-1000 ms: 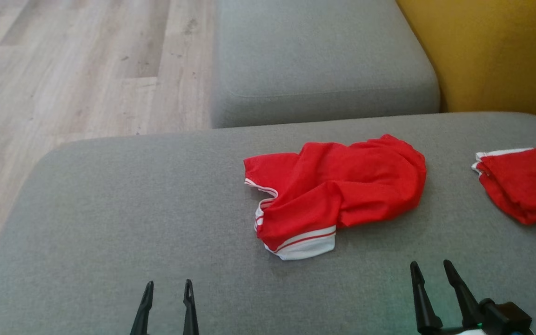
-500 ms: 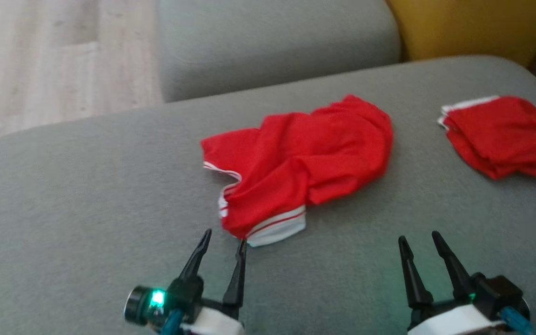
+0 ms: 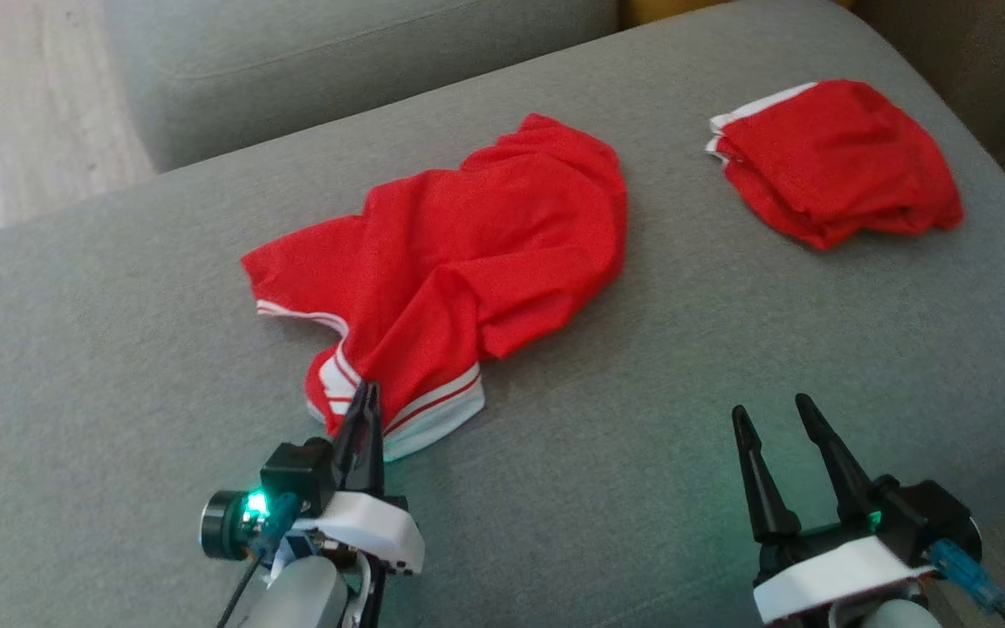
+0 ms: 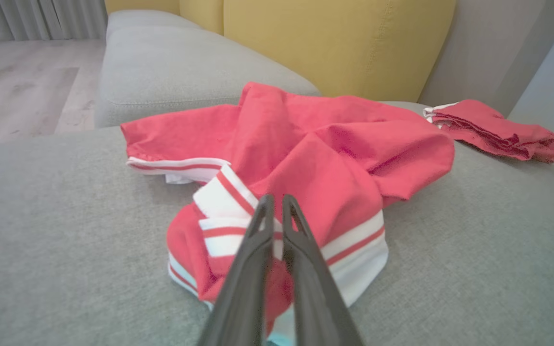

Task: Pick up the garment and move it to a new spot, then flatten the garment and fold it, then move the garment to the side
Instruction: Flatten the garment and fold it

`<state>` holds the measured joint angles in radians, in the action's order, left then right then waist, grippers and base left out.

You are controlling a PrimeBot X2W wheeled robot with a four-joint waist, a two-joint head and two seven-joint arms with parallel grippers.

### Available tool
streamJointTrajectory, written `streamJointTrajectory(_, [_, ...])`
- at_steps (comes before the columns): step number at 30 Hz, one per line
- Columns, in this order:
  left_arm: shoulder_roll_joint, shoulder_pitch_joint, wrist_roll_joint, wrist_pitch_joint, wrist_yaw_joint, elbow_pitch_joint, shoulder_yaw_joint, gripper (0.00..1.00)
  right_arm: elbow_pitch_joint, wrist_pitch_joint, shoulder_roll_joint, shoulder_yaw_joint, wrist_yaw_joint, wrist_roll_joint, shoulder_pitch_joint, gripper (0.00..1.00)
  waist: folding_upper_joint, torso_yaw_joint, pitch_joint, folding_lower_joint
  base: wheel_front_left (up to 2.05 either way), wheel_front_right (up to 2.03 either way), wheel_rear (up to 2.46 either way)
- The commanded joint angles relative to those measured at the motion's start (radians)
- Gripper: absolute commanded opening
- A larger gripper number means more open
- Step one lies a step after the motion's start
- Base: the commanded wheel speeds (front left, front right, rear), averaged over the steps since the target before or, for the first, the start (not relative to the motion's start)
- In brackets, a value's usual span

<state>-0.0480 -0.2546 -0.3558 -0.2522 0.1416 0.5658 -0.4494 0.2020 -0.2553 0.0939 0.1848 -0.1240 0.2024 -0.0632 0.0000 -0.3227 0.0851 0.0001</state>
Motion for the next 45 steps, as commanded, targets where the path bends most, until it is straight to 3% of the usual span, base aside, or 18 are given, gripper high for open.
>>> streamJointTrajectory(1, [-0.002,-0.040,-0.014,-0.010,-0.012,-0.017,0.030,0.00,-0.029,-0.006,0.003,0.023,-0.007,0.001,0.032,1.00,0.0000,-0.027,-0.004,-0.0001,0.00,0.00,0.00])
streamJointTrajectory(8, [-0.002,-0.089,-0.048,-0.010,-0.039,-0.060,-0.017,0.00,-0.026,-0.006,-0.012,0.035,-0.007,0.009,0.026,1.00,0.0000,-0.085,-0.048,-0.0001,0.00,0.00,0.00])
streamJointTrajectory(17, [-0.002,-0.274,-0.110,-0.010,-0.070,-0.253,-0.173,0.00,-0.029,-0.006,-0.022,0.046,-0.007,0.010,0.009,1.00,0.0000,-0.087,-0.070,-0.0001,0.00,0.00,0.00])
streamJointTrajectory(21, [-0.002,-0.433,-0.124,-0.010,-0.047,-0.306,-0.221,0.00,-0.032,-0.006,-0.020,0.061,-0.007,0.007,0.025,1.00,0.0000,-0.097,-0.078,-0.0001,0.00,0.00,0.00])
streamJointTrajectory(24, [-0.002,-0.494,-0.071,-0.010,0.020,-0.253,-0.235,0.00,-0.041,-0.006,-0.022,0.063,-0.007,0.008,0.026,1.00,0.0000,-0.102,-0.084,-0.0001,0.00,0.00,0.00])
streamJointTrajectory(25, [-0.002,-0.494,-0.042,-0.010,0.052,-0.219,-0.233,1.00,-0.044,-0.006,-0.023,0.063,-0.007,0.008,0.024,1.00,0.0000,-0.102,-0.084,-0.0001,0.00,0.00,0.00])
streamJointTrajectory(30, [-0.017,-0.367,0.051,-0.010,0.184,-0.084,-0.211,1.00,-0.063,-0.006,-0.021,0.031,-0.007,0.007,-0.001,1.00,0.0000,-0.055,-0.074,-0.0001,0.00,0.00,0.00])
streamJointTrajectory(37, [-0.051,-0.172,0.048,-0.010,0.241,0.074,-0.165,1.00,-0.079,-0.006,-0.007,0.037,-0.007,0.000,-0.001,1.00,0.0000,0.024,-0.045,-0.0001,0.00,0.00,0.00])
streamJointTrajectory(41, [-0.046,-0.148,0.018,-0.010,0.230,0.129,-0.117,1.00,-0.083,-0.006,-0.005,0.053,-0.007,0.002,0.024,1.00,0.0000,0.038,-0.020,-0.0001,0.00,0.00,0.00])
streamJointTrajectory(45, [-0.027,-0.162,-0.020,-0.010,0.185,0.170,-0.078,1.00,-0.080,-0.006,-0.001,0.072,-0.007,0.006,0.041,1.00,0.0000,0.032,0.000,-0.0001,0.00,0.00,0.00])
